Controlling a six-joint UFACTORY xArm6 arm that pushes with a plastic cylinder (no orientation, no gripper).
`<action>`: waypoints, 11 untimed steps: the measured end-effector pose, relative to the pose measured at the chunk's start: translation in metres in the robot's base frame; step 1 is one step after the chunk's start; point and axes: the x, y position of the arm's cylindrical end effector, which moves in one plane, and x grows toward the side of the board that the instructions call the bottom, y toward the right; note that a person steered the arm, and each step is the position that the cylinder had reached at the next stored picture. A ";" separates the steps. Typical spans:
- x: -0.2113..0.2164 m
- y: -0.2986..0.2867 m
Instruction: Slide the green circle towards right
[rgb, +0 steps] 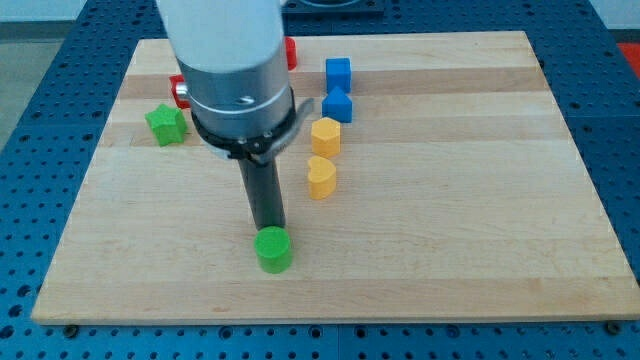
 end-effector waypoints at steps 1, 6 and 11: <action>0.026 -0.049; 0.037 0.064; -0.183 -0.065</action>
